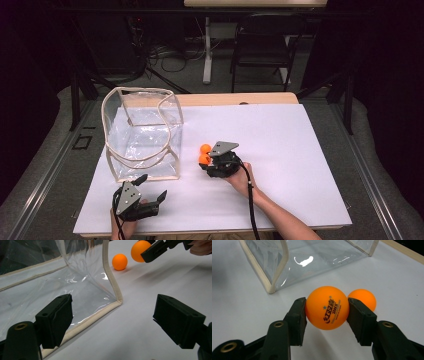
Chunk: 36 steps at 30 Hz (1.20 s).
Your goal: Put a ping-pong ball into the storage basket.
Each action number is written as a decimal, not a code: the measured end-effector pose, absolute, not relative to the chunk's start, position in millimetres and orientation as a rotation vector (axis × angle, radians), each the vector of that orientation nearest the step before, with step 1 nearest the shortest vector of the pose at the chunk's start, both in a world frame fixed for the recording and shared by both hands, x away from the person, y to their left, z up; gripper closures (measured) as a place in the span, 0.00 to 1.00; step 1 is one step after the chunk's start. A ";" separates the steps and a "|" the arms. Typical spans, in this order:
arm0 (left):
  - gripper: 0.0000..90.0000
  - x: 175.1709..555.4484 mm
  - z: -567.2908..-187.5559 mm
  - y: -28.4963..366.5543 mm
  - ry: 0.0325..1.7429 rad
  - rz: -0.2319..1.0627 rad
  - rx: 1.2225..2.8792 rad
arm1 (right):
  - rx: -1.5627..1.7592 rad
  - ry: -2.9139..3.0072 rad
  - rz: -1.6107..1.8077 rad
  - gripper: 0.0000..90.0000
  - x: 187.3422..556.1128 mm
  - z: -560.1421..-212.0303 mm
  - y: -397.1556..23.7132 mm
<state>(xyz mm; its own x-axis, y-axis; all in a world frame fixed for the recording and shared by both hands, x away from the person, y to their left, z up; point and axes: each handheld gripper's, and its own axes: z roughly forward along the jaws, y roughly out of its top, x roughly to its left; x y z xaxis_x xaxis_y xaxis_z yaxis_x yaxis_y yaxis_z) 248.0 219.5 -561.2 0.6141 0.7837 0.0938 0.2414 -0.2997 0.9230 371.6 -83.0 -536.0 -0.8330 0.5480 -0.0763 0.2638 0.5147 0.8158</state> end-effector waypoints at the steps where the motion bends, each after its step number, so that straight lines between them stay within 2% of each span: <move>1: 0.17 247.6 -560.8 219.3 0.822 0.681 1.842 | 0.675 2.432 1.232 0.56 371.3 -535.3 -83.2; 36: 0.17 247.2 -561.2 219.5 0.828 0.676 1.835 | 0.612 2.399 1.283 0.57 361.0 -508.9 -86.7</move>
